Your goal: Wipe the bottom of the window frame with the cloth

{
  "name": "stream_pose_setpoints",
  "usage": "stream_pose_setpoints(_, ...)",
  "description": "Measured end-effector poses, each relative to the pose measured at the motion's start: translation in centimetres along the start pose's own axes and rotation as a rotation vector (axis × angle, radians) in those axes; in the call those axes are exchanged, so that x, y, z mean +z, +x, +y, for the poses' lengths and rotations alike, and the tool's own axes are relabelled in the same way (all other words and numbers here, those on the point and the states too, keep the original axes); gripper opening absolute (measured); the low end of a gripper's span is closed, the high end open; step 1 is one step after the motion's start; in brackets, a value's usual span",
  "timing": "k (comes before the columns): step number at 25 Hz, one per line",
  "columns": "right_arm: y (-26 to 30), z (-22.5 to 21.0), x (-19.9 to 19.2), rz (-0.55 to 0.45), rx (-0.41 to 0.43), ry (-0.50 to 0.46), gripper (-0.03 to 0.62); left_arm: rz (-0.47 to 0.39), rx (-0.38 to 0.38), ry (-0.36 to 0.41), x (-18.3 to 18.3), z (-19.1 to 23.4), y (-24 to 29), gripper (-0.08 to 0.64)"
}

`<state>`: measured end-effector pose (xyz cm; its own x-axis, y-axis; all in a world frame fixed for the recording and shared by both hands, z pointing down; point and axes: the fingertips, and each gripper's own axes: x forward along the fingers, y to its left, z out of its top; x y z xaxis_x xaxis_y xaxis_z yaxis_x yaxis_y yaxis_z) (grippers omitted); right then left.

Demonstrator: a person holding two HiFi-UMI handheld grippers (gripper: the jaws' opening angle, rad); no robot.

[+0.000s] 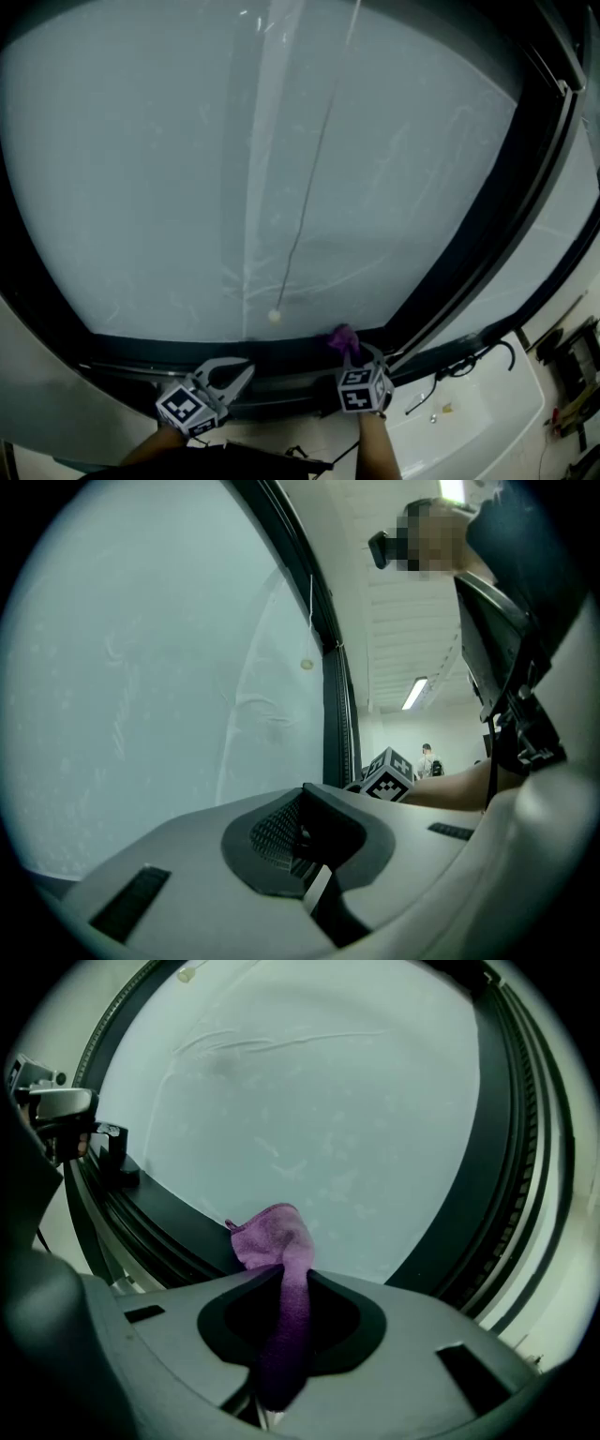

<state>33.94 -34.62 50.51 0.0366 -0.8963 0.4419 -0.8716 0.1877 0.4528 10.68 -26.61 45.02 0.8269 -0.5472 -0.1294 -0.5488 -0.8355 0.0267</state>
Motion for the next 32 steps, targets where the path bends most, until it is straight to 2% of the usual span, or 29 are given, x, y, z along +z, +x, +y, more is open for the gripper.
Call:
stream_pose_setpoints(9,0.5,-1.8,-1.2,0.029,-0.024,0.005,0.075,0.018,-0.013,-0.054,-0.1,0.2,0.0,0.002)
stream_pose_setpoints(14,0.8,-3.0,-2.0,0.05,-0.044,-0.011,0.075,0.017,-0.013,-0.049,-0.1,0.1,0.1,0.002)
stream_pose_setpoints(32,2.1,-7.7,-4.4,0.11,-0.173,0.035,0.075,0.031,0.001,-0.028,-0.2,0.2,0.2,0.002)
